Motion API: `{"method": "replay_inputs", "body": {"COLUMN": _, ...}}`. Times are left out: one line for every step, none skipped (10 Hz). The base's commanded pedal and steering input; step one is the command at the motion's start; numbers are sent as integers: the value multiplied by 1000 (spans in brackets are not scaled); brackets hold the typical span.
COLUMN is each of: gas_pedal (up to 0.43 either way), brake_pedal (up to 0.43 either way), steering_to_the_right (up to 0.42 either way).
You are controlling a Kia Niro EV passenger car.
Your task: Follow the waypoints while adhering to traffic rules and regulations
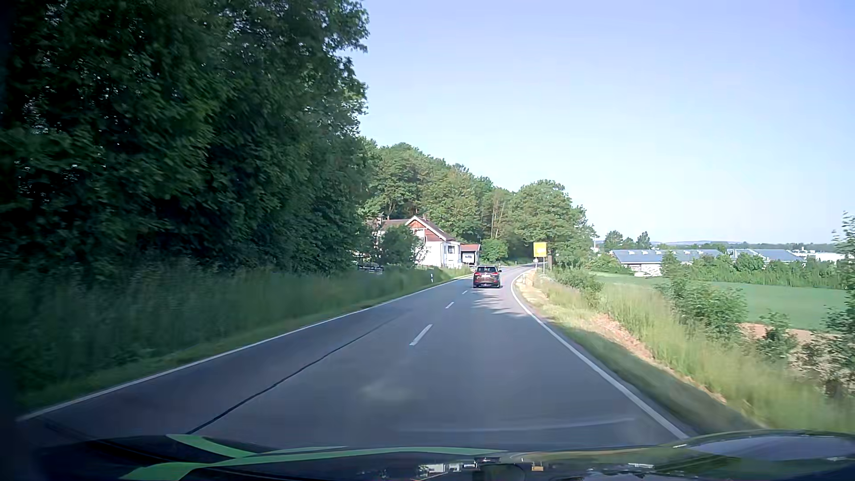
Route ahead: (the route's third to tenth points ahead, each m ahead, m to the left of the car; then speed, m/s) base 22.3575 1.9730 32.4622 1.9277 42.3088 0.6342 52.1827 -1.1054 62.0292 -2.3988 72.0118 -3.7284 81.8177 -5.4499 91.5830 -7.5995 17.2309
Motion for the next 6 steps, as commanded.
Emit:
{"method": "replay_inputs", "body": {"gas_pedal": 67, "brake_pedal": 0, "steering_to_the_right": 16}}
{"method": "replay_inputs", "body": {"gas_pedal": 98, "brake_pedal": 0, "steering_to_the_right": 14}}
{"method": "replay_inputs", "body": {"gas_pedal": 98, "brake_pedal": 0, "steering_to_the_right": 12}}
{"method": "replay_inputs", "body": {"gas_pedal": 98, "brake_pedal": 0, "steering_to_the_right": 11}}
{"method": "replay_inputs", "body": {"gas_pedal": 118, "brake_pedal": 0, "steering_to_the_right": 11}}
{"method": "replay_inputs", "body": {"gas_pedal": 118, "brake_pedal": 0, "steering_to_the_right": 11}}
